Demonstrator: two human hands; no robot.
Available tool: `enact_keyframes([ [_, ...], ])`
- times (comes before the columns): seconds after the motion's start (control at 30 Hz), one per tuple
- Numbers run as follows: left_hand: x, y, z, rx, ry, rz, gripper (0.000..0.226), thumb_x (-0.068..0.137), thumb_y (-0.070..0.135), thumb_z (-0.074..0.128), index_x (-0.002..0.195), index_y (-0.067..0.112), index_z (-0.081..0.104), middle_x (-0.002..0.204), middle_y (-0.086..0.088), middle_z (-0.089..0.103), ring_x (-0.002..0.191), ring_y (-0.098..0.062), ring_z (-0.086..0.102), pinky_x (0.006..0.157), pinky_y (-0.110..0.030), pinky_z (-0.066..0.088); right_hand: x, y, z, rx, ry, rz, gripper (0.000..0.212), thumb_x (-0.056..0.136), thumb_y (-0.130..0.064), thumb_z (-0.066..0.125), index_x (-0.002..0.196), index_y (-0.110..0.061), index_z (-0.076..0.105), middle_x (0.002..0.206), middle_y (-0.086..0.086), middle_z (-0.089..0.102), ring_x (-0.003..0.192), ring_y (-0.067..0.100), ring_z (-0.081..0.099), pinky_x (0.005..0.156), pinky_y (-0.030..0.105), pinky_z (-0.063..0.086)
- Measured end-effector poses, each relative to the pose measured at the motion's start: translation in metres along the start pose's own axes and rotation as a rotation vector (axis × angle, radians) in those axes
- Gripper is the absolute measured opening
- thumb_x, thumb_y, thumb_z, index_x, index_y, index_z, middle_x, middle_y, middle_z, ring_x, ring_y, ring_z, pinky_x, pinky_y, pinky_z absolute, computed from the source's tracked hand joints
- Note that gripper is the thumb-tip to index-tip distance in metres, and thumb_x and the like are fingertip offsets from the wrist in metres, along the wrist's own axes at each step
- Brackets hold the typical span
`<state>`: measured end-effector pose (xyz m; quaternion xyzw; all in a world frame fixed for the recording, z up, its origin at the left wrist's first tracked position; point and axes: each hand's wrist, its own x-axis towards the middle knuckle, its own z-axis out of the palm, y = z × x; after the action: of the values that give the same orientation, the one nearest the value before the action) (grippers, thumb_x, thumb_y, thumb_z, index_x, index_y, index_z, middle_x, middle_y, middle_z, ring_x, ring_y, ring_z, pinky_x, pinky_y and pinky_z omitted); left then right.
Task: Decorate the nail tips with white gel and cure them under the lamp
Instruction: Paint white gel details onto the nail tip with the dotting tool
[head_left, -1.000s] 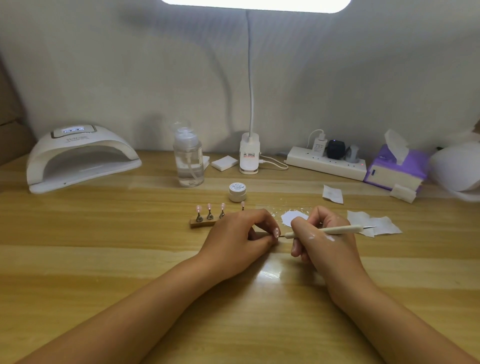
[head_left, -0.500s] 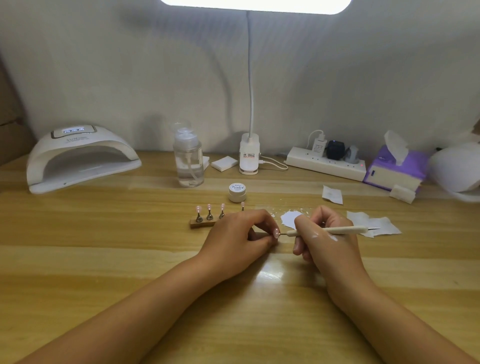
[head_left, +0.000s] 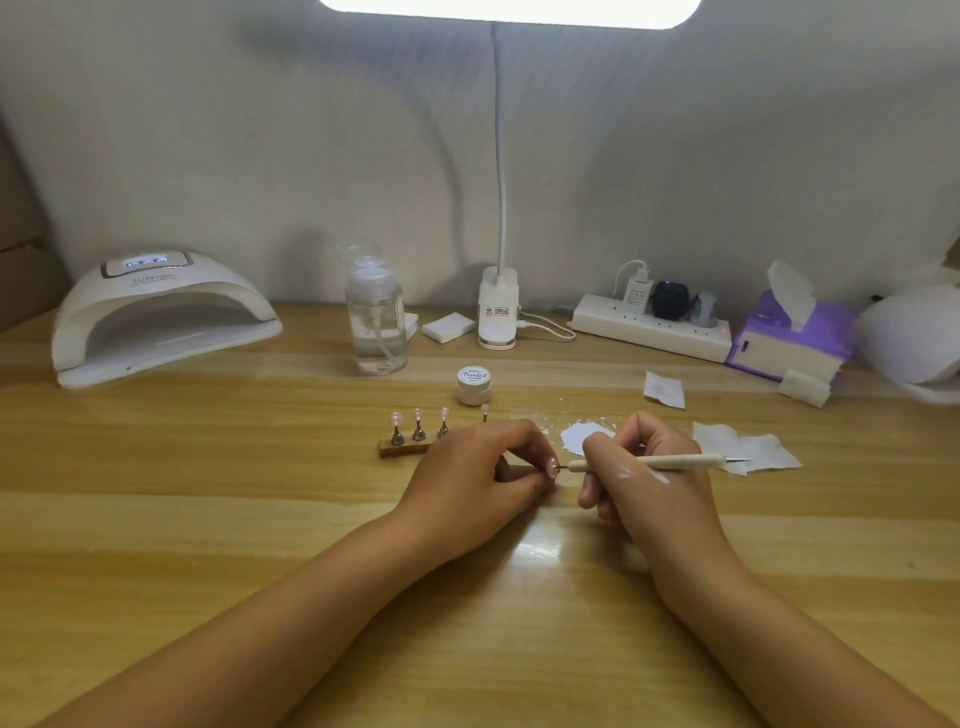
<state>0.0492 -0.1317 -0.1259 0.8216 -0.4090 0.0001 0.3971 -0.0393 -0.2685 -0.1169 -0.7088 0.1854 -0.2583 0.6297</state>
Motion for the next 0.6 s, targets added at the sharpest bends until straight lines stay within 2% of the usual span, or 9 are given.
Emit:
enact_keyframes([
  [0.1, -0.0003, 0.0001, -0.0001, -0.006, 0.002, 0.001, 0.021, 0.083, 0.019, 0.072, 0.078, 0.038, 0.063, 0.083, 0.022, 0.068, 0.058, -0.002, 0.057, 0.06, -0.019, 0.037, -0.0004, -0.0021, 0.0004, 0.053, 0.032, 0.005, 0.024, 0.081, -0.005, 0.062, 0.064, -0.011, 0.044, 0.048, 0.011, 0.061, 0.039, 0.01, 0.047, 0.041, 0.019, 0.038],
  [0.43, -0.0002, -0.0005, 0.0003, -0.015, 0.004, 0.007, 0.018, 0.083, 0.02, 0.072, 0.079, 0.036, 0.065, 0.084, 0.022, 0.068, 0.056, -0.001, 0.055, 0.059, -0.02, 0.036, -0.0032, -0.004, 0.0008, -0.001, -0.002, 0.031, 0.02, 0.077, -0.016, 0.063, 0.068, -0.013, 0.046, 0.054, 0.011, 0.066, 0.045, 0.011, 0.051, 0.05, 0.034, 0.036],
  [0.6, -0.0001, -0.0001, 0.0001, -0.009, -0.002, 0.007, 0.02, 0.083, 0.02, 0.072, 0.078, 0.038, 0.063, 0.084, 0.023, 0.068, 0.057, -0.001, 0.056, 0.06, -0.019, 0.036, -0.0013, -0.0039, 0.0004, 0.058, 0.031, 0.01, 0.027, 0.083, -0.005, 0.061, 0.063, -0.012, 0.043, 0.047, 0.01, 0.058, 0.038, 0.01, 0.045, 0.04, 0.019, 0.037],
])
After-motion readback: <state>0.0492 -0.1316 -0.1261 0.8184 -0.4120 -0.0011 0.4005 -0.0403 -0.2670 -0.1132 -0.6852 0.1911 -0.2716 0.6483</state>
